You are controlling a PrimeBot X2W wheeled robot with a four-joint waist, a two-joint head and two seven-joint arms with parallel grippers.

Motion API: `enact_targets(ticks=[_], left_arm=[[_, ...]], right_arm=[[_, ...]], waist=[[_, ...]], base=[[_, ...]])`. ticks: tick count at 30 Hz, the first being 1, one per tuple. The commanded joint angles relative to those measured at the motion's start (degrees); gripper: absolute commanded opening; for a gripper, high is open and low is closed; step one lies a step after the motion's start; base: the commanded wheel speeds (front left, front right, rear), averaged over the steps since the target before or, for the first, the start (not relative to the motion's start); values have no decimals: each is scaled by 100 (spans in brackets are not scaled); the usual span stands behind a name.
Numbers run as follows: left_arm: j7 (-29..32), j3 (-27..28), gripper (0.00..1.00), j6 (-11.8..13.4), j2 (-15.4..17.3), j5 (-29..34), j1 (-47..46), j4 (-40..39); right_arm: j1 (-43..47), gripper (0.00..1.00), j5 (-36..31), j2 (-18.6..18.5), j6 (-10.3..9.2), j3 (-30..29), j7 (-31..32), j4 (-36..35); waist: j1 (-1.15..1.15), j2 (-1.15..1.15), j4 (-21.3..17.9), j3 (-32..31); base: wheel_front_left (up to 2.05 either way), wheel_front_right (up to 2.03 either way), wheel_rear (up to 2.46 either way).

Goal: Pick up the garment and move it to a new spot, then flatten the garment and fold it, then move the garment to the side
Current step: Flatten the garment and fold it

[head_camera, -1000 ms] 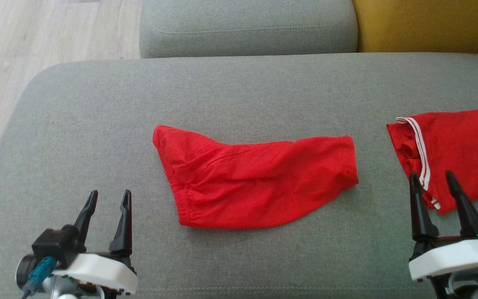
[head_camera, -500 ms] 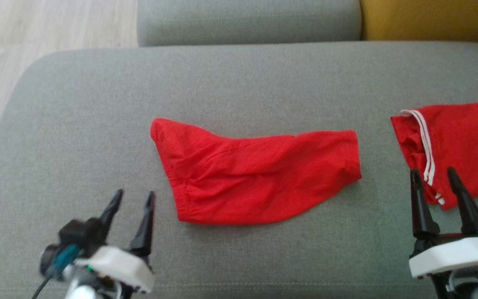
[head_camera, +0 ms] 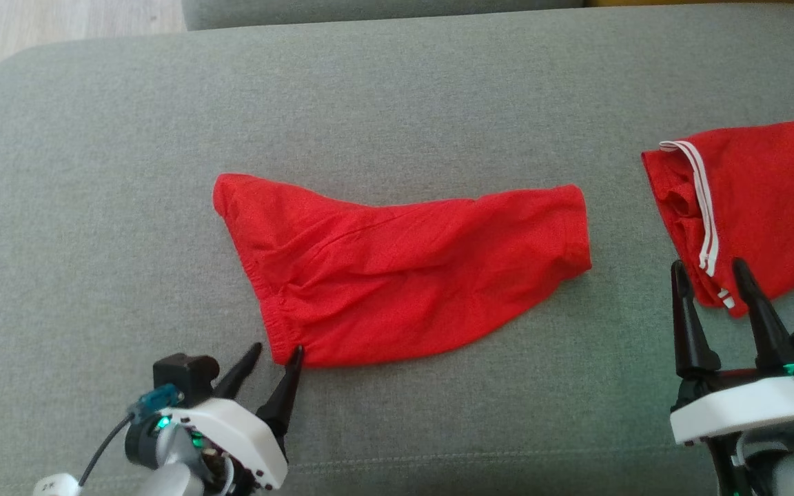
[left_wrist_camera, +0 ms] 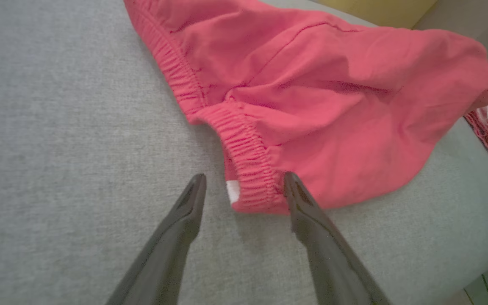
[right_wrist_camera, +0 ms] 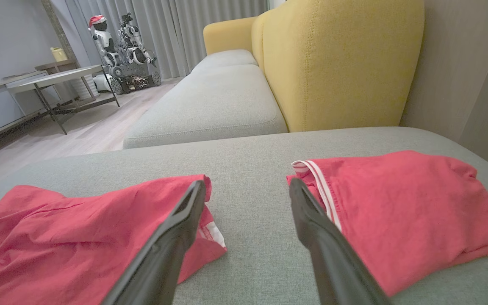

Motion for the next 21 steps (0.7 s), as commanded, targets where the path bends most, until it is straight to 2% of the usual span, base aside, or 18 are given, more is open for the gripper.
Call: enact_targets(ticks=[1, 2, 3, 7, 11, 17, 21], left_arm=[[-17, 179, 99, -12, 40, -18, -278, -170], [-81, 155, 11, -108, 39, -74, -313, -117], [-102, 136, 0, -147, 36, -100, -325, -117], [-285, 21, 0, -237, 119, -3, -395, -315], [-421, -55, 0, -262, 262, 136, -392, -927], [-200, 8, 0, -104, 512, 227, -341, -2314], [78, 158, 0, 10, 650, 214, -556, -2834]], right_arm=[[-234, 100, 40, -42, 37, 113, -58, -190], [-249, 100, 43, -42, 37, 102, -76, -162], [-254, 100, 44, -42, 37, 93, -83, -152], [-249, 100, 65, -42, 37, 44, -107, -127], [-222, 100, 114, -42, 37, -35, -135, -116], [-228, 100, 149, -42, 37, -181, -185, -136], [-293, 100, 189, -42, 37, -199, -221, -151]], waist=[[0, 0, -6, -1], [0, 0, -23, -15], [0, 0, -27, -24], [0, 0, -15, -78], [0, 0, 24, -115], [0, 0, 58, -48], [0, 0, -20, 90]], base=[[0, 0, 0], [0, 0, 0], [0, 0, 0], [0, 0, 0], [0, 0, 0], [0, 0, 0], [0, 0, 0]])
